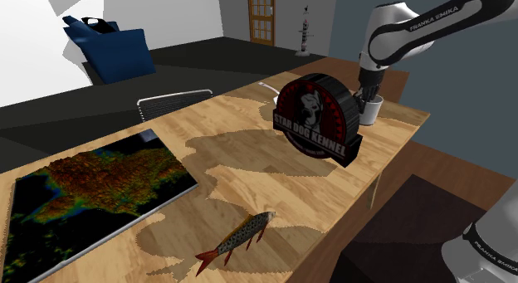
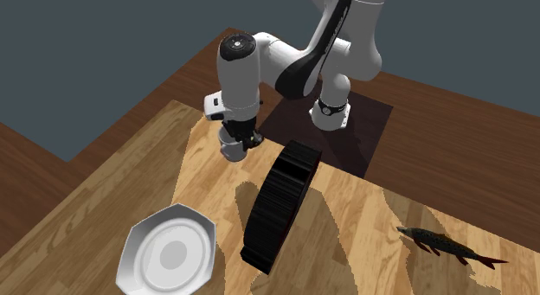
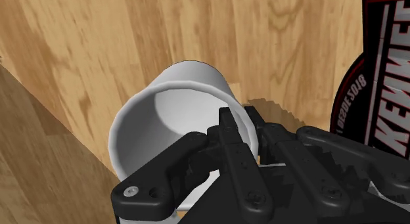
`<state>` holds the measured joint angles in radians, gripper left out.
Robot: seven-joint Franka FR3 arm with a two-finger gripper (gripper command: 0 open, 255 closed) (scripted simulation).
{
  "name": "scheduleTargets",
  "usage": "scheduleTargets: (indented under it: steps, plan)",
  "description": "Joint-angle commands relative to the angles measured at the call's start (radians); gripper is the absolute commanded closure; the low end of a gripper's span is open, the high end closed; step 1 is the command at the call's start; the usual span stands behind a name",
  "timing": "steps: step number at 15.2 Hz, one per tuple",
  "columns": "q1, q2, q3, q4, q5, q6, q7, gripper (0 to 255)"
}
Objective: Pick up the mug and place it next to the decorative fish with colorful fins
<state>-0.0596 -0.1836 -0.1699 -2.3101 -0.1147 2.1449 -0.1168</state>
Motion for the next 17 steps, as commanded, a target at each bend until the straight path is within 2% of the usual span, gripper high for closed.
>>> scheduleTargets:
  steps: [1,17]
  plan:
    - [0.001,-0.014,0.002,0.016,0.000,-0.031,0.000,255]
    - [0.004,-0.069,0.011,0.181,0.004,-0.249,-0.010,255]
